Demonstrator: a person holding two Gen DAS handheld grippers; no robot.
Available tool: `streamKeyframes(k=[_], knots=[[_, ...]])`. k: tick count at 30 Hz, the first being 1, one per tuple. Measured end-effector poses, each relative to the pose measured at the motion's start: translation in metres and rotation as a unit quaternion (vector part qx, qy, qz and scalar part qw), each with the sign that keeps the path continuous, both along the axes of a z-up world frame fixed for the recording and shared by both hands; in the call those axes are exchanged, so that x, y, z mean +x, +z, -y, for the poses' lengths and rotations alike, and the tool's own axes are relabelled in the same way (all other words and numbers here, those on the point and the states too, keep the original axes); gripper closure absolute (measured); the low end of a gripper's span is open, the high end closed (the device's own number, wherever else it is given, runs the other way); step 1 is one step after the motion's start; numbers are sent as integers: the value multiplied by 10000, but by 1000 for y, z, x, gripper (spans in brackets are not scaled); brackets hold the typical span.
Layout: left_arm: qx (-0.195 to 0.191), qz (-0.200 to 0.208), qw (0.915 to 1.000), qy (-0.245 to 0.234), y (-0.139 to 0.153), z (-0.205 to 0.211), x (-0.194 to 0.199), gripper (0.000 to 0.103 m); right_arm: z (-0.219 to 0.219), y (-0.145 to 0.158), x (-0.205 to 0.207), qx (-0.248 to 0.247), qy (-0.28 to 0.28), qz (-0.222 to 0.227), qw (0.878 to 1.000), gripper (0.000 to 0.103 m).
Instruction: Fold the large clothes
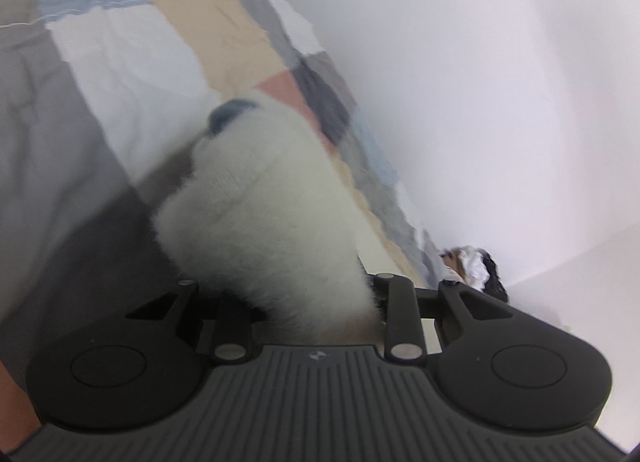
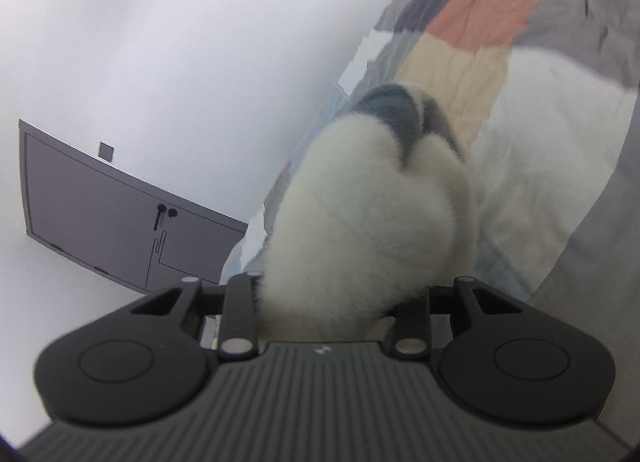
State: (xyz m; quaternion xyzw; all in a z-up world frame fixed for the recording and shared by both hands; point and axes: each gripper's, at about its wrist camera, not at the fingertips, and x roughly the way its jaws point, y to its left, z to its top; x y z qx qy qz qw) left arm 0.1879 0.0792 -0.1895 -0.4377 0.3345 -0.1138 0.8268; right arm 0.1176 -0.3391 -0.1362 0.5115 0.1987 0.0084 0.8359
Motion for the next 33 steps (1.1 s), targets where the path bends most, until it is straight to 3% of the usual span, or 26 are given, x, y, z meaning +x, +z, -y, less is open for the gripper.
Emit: streamKeyframes(k=[5, 9, 12, 15, 18, 25, 33], knots=[[-150, 151, 9994, -271, 28, 43, 1, 70, 34, 31, -18, -143, -27, 300, 9994, 63], [-54, 524, 9972, -525, 68, 90, 14, 70, 73, 61, -23, -221, -98, 550, 9982, 63], [-105, 718, 9949, -696, 93, 127, 35, 70, 105, 84, -21, -300, -156, 889, 9955, 63], [81, 892, 9924, -839, 116, 167, 61, 70, 140, 103, -13, -329, -259, 1102, 9930, 63], [156, 970, 9903, -978, 126, 204, 85, 70, 170, 116, 0, -398, -385, 1197, 9913, 63], [318, 809, 9895, -1152, 101, 269, 142, 70, 228, 94, 30, -408, -616, 1245, 9895, 63], [403, 462, 9872, -1469, 7, 303, 189, 70, 264, 16, 65, -377, -768, 747, 9935, 63]])
